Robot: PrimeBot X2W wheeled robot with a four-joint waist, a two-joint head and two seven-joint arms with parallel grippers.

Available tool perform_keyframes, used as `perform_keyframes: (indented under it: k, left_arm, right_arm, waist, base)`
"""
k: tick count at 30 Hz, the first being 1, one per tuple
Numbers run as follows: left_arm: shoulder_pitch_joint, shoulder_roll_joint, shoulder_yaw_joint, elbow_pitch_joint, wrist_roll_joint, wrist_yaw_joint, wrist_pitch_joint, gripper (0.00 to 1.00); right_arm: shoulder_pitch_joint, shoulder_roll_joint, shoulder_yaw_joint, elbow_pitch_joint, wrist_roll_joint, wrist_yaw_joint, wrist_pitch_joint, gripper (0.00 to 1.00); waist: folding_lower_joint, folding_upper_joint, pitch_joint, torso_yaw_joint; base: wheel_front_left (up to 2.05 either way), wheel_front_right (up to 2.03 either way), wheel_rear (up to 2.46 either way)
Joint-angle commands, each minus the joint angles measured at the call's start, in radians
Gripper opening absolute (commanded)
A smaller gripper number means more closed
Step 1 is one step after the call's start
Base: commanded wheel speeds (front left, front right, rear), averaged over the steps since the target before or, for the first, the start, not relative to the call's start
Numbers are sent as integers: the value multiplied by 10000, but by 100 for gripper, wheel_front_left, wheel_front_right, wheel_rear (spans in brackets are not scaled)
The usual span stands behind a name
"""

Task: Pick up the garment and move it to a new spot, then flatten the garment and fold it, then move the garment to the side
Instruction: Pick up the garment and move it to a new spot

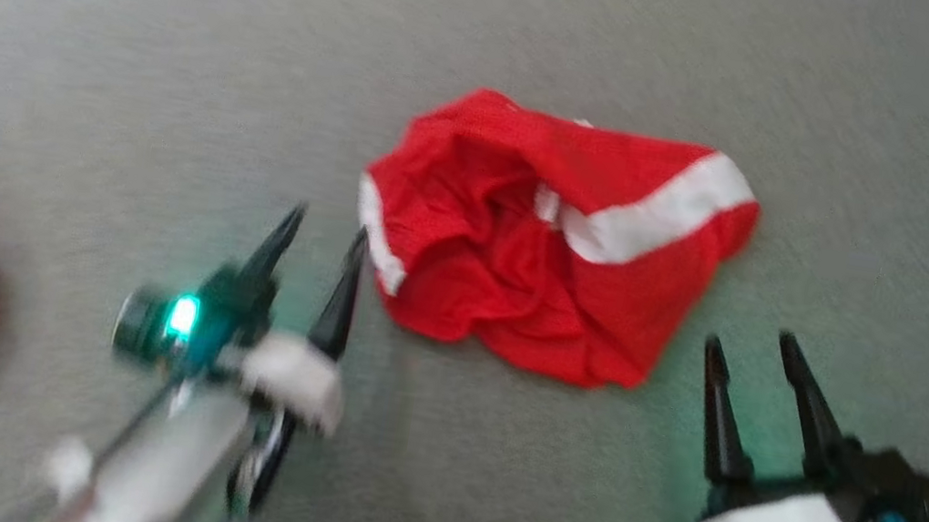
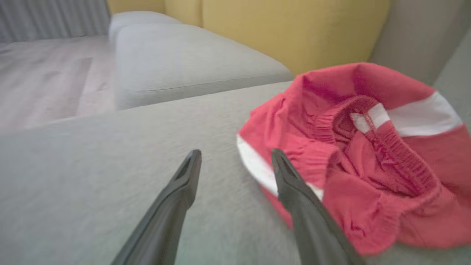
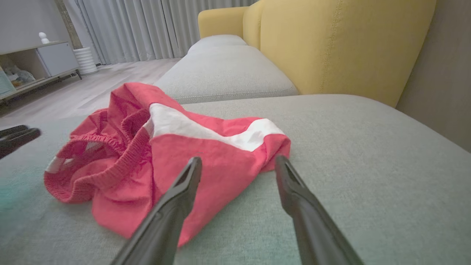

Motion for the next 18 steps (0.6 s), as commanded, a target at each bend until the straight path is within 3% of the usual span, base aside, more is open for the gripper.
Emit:
perform_keyframes:
  k: [1, 5, 11, 18]
  left_arm:
    - [577, 52, 819, -744, 173, 213, -106, 100]
    - [2709, -331, 2345, -2523, 969, 394, -108, 100]
    - [4948, -986, 4374, -4840, 2380, 267, -109, 100]
    - [6217, -1278, 5089, -6117, 3356, -145, -110, 100]
  right_arm:
    - [108, -13, 59, -211, -12, -9, -28, 100]
    - [640, -13, -289, -127, 34, -9, -28, 100]
    - [1091, -13, -179, -479, 171, -9, -28, 100]
    - [1767, -13, -123, -1038, 515, -9, -28, 100]
  waist:
    - [1, 0, -1025, 1074]
    - [1, 0, -1673, 1913]
    - [1, 0, -2150, 2568]
    - [1, 0, -2658, 2774]
  base:
    - [0, 0, 0]
    - [0, 0, 0]
    - [0, 0, 0]
    - [0, 0, 0]
